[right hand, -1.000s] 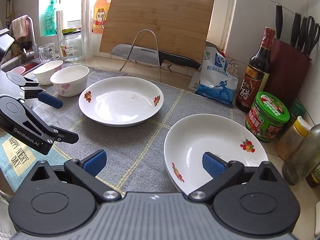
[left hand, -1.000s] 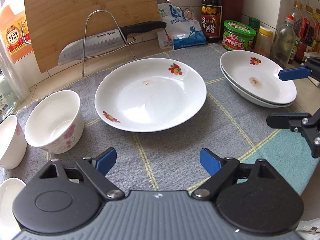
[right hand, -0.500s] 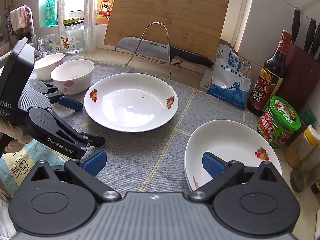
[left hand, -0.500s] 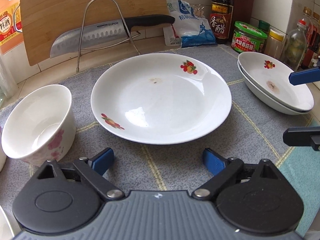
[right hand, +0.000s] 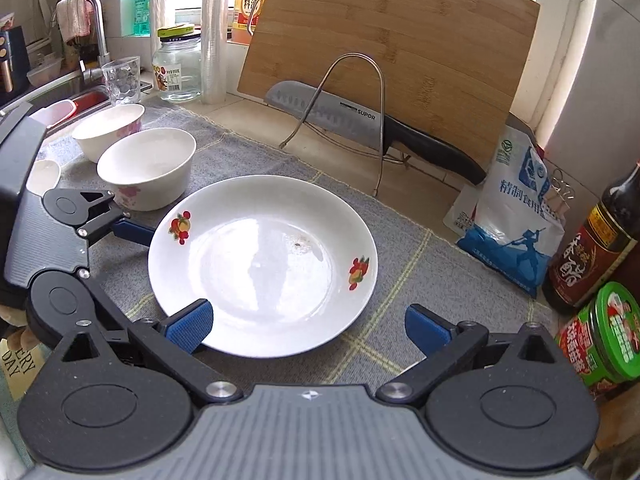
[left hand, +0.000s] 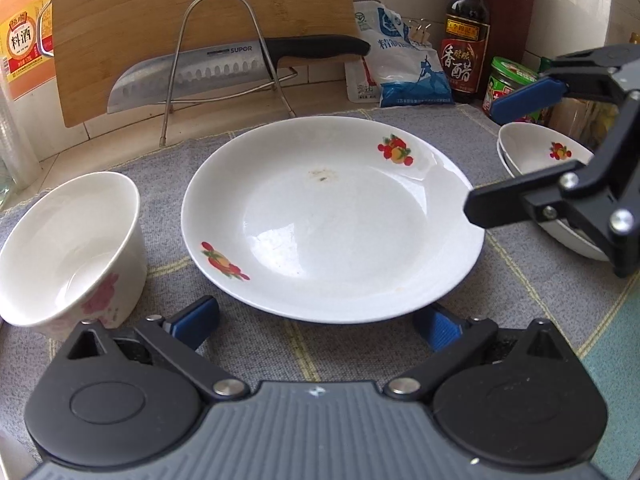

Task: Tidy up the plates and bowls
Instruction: 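Move the right tool to the plate by the cutting board while the left tool approaches it, then grasp the rim of the fruit-print white plate with the right tool, then lift the plate with the right tool and carry it toward the plate stack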

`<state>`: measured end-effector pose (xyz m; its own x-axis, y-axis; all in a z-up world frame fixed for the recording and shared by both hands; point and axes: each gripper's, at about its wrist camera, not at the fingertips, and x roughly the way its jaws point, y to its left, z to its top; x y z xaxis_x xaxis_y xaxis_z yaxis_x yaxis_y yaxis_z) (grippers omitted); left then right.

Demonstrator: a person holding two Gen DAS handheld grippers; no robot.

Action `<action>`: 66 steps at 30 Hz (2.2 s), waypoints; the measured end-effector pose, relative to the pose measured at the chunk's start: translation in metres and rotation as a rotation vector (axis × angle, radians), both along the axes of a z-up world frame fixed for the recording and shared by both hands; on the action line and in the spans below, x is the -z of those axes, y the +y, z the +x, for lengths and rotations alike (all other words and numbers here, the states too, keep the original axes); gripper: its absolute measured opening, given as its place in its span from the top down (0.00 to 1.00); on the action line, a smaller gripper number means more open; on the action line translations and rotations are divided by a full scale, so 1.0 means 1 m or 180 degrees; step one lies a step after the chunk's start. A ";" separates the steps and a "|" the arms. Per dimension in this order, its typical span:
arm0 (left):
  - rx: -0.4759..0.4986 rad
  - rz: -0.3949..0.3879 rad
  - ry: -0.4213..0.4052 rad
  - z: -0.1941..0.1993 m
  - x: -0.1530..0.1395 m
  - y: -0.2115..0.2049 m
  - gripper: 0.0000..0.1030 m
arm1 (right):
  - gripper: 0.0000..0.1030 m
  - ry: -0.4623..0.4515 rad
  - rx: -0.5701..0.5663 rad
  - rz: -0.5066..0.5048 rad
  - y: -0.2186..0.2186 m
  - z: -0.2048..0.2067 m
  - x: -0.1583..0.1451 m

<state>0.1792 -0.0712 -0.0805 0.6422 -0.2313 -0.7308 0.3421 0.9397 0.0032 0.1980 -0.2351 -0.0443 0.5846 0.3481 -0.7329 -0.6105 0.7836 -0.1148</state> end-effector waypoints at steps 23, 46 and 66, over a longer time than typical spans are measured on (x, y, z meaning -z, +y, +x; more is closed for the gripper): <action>0.0046 -0.0024 -0.0137 -0.003 0.002 -0.001 0.00 | 0.00 0.1055 -0.0944 0.0095 0.043 0.130 0.041; 0.0189 0.0090 -0.0248 -0.004 0.001 -0.007 0.02 | 0.00 0.1289 -0.1023 0.0239 0.046 0.142 0.041; 0.0440 0.0125 -0.0274 -0.036 -0.034 -0.011 0.02 | 0.00 0.1182 -0.0878 0.0377 0.025 0.095 0.010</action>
